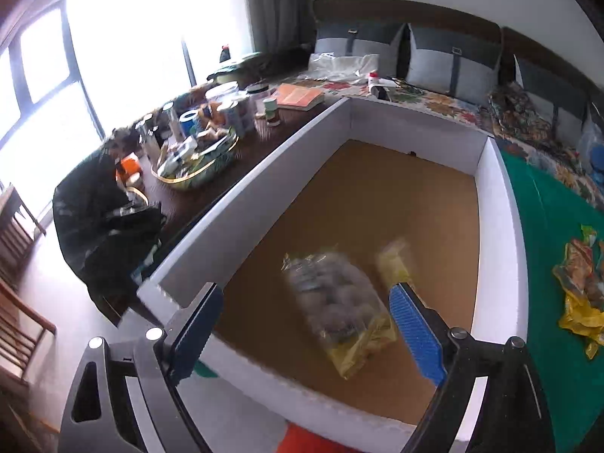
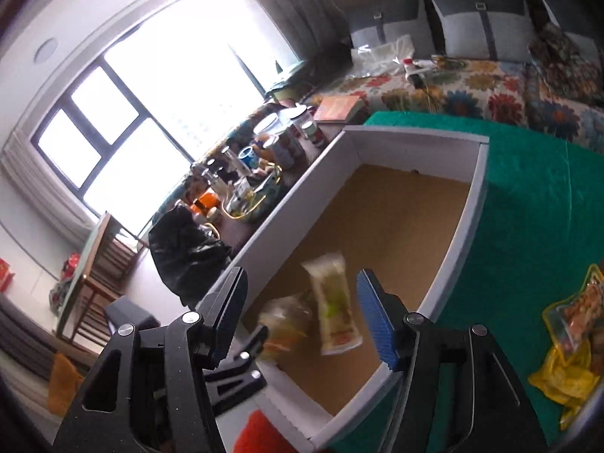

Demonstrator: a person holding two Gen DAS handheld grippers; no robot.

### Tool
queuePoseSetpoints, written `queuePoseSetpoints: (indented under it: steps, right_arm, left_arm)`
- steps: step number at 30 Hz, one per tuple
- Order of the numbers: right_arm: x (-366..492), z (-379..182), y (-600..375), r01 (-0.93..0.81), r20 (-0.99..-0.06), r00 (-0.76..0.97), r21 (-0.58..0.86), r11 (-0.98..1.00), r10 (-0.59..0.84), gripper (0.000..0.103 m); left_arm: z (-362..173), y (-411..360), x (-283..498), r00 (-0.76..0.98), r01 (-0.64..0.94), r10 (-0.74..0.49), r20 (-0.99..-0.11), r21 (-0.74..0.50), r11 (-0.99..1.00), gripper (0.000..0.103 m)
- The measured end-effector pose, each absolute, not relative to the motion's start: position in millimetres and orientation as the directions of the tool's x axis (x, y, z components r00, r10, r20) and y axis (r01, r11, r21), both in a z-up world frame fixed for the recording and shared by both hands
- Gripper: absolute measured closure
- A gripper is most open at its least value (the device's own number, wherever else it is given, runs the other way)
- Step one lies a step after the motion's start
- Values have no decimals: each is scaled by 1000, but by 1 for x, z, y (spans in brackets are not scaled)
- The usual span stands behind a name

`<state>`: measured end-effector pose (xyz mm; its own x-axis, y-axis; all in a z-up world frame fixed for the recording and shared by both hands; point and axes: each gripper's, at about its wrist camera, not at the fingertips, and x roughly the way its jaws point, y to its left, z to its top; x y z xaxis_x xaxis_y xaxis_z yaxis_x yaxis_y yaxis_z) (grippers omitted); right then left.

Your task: Organize snacks

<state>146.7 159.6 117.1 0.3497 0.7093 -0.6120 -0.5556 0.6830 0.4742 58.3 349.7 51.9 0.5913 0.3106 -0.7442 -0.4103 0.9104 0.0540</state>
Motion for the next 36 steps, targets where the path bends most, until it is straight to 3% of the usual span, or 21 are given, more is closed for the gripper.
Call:
queuePoseSetpoints:
  steps: [6,14,18,23,28,36]
  right_arm:
    - [147,89,106,-497,-671,458,351,794,583,38]
    - [132,-6,-51,-240,-799,550,129,962,244,38]
    - [106,-32,-151,-54,-796,602,47,997,70,38]
    - [87,-59,-234,102,-805,586,-44,994,-96,38]
    - [84,-71,-266,120,-802,587,-51,992,-112,38]
    - [89,-77,-276,142,-778,621,-2,990,-91,31]
  left_arm:
    - [48,330,55,661,-353,184,-728,-86,932,14]
    - [70,235,67,729,-85,-11,-684,-106,991,13]
    - [68,177,64,737,34,-147,-660,-181,983,0]
    - [21,101,83,599,131,-266,-755,-236,963,0]
    - [-41,59,112,513,118,-195,-836,-156,981,1]
    - [-77,50,138,531,83,-96,-842,-61,995,1]
